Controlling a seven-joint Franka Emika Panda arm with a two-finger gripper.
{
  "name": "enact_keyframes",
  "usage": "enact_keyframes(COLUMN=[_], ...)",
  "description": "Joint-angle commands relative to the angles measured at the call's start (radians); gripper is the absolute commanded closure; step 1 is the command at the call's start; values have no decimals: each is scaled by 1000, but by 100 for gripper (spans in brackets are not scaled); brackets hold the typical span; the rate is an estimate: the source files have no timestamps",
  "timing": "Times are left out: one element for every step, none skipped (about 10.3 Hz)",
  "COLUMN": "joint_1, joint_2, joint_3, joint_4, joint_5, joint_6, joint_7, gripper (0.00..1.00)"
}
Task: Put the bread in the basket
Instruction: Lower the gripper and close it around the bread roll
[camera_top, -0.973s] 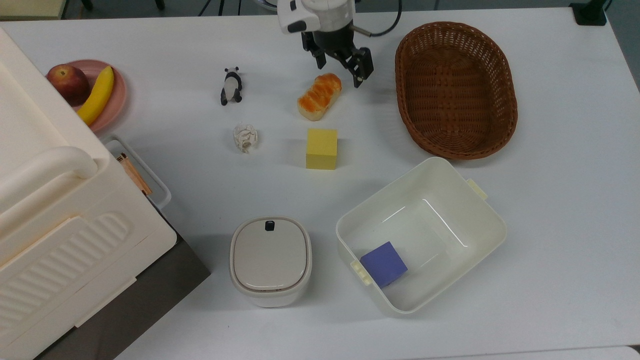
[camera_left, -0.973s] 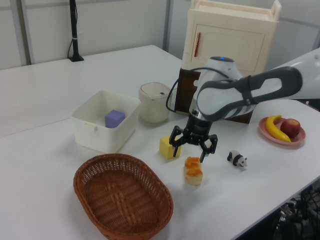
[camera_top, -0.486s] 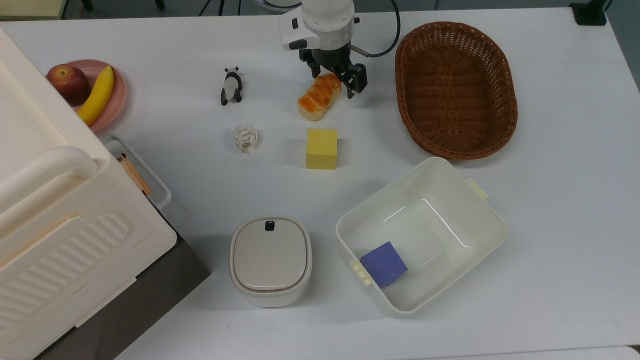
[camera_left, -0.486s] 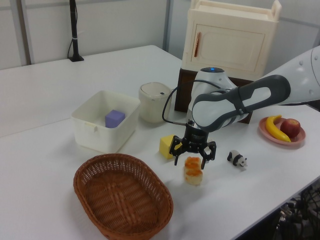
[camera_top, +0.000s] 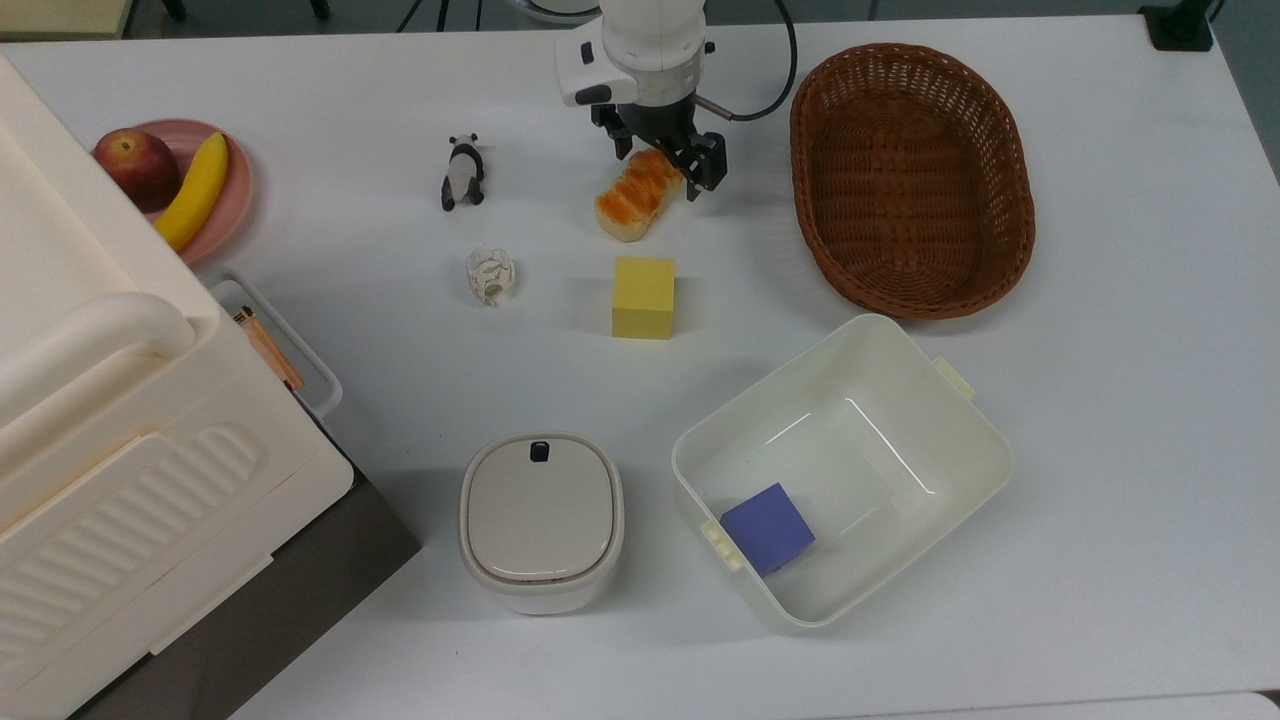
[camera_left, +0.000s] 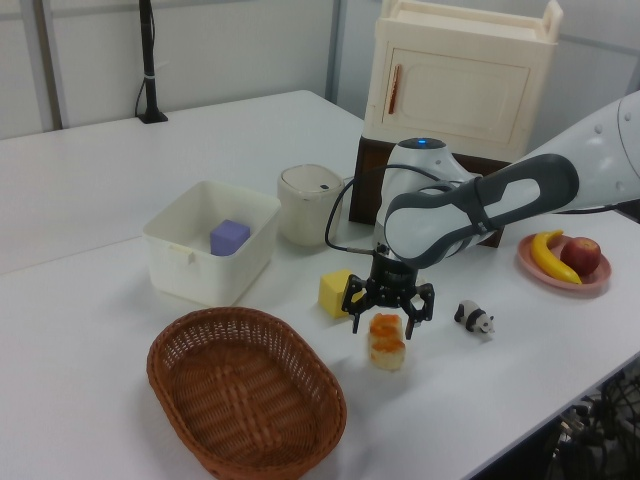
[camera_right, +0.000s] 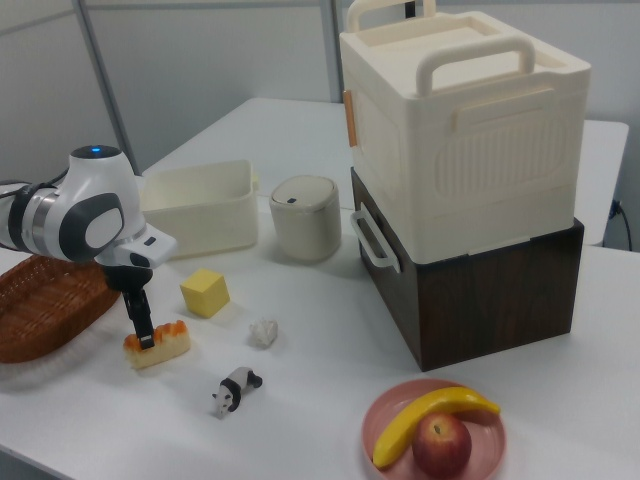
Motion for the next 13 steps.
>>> enact_keyframes(joint_1=[0, 0, 0, 1, 0, 0, 0, 0, 0, 1, 7, 14, 20], joint_2=[21, 28, 39, 44, 41, 38, 38, 35, 32, 23, 13, 0, -7], joint_3=[-2, -2, -2, -2, -4, -4, -4, -4, -4, -4, -4, -2, -1], joint_4=[-4, -2, -2, -2, -1, 3, 13, 13, 15, 25, 44, 77, 113], joint_5=[-44, -46, -46, -46, -46, -46, -46, -46, -46, -46, -46, -46, -46], joint_6=[12, 15, 15, 15, 15, 18, 15, 9, 7, 4, -3, -43, -92], joint_7=[27, 27, 25, 27, 25, 16, -22, -57, -61, -61, -59, -61, -61], gripper=[0, 0, 0, 0, 38, 82, 100, 100, 100, 100, 100, 100, 100])
